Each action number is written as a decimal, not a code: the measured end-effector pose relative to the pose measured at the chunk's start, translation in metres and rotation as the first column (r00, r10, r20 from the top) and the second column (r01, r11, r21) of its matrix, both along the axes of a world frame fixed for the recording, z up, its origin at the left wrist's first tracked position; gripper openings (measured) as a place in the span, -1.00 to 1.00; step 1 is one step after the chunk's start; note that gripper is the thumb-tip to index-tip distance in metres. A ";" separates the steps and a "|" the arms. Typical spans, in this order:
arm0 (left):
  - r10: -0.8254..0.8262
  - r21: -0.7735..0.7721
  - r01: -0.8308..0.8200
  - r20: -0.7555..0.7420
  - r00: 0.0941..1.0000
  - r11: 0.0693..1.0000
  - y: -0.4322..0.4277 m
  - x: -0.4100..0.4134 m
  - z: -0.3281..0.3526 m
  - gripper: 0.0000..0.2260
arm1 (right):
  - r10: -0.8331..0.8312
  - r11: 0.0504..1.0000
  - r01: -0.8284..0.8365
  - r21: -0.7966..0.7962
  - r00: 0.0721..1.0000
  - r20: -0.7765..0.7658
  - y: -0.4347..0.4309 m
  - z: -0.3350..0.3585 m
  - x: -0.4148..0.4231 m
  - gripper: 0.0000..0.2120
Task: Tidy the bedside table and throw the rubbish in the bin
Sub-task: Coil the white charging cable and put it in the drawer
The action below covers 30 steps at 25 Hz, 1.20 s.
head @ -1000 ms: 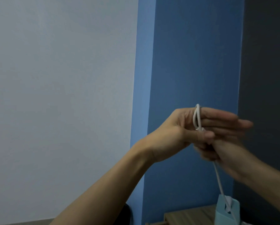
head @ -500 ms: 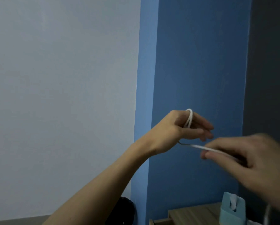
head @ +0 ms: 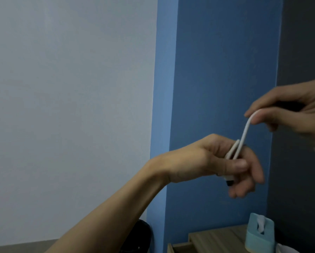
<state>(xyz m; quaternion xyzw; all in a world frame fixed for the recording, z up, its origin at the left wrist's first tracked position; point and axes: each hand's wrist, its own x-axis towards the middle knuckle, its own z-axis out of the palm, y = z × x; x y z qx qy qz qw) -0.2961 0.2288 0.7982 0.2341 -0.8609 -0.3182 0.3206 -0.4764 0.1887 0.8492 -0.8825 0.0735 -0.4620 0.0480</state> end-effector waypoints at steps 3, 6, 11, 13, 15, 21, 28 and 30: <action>-0.083 -0.006 0.083 -0.074 0.994 0.997 0.001 -0.003 0.001 -0.75 | 0.163 0.939 -0.186 0.289 0.982 0.100 -0.005 -0.019 0.013 -0.72; -0.066 -0.008 0.065 -0.227 0.972 0.998 -0.001 -0.003 0.001 -0.70 | 0.193 0.785 -0.268 0.559 0.963 0.191 -0.014 -0.044 0.032 -0.84; -0.026 -0.087 -0.003 -0.332 0.943 0.996 -0.011 0.008 0.002 -0.62 | 0.122 0.693 -0.153 0.704 0.988 0.094 -0.016 -0.080 0.049 -0.59; 0.042 -0.099 -0.083 -0.356 0.933 0.992 -0.014 0.011 0.003 -0.63 | 0.197 0.624 -0.194 0.757 0.976 0.087 -0.007 -0.090 0.049 -0.75; 0.106 -0.102 -0.157 -0.388 0.916 0.982 -0.017 0.013 0.003 -0.64 | 0.238 0.635 -0.185 0.750 0.971 0.038 -0.002 -0.101 0.047 -0.77; 0.351 -0.075 -0.395 -0.331 0.876 0.916 -0.023 0.027 0.000 -0.73 | 0.030 0.982 0.017 0.188 0.970 -0.241 0.019 -0.095 0.024 -0.74; 0.215 -0.032 -0.219 -0.089 0.973 0.975 -0.011 0.016 -0.014 -0.62 | -0.200 0.971 0.183 -0.151 0.975 -0.101 0.012 -0.029 -0.001 -0.74; 0.161 -0.036 -0.163 -0.055 0.986 0.986 -0.011 0.013 -0.015 -0.72 | -0.175 0.976 0.161 -0.147 0.980 -0.091 0.009 -0.019 0.001 -0.82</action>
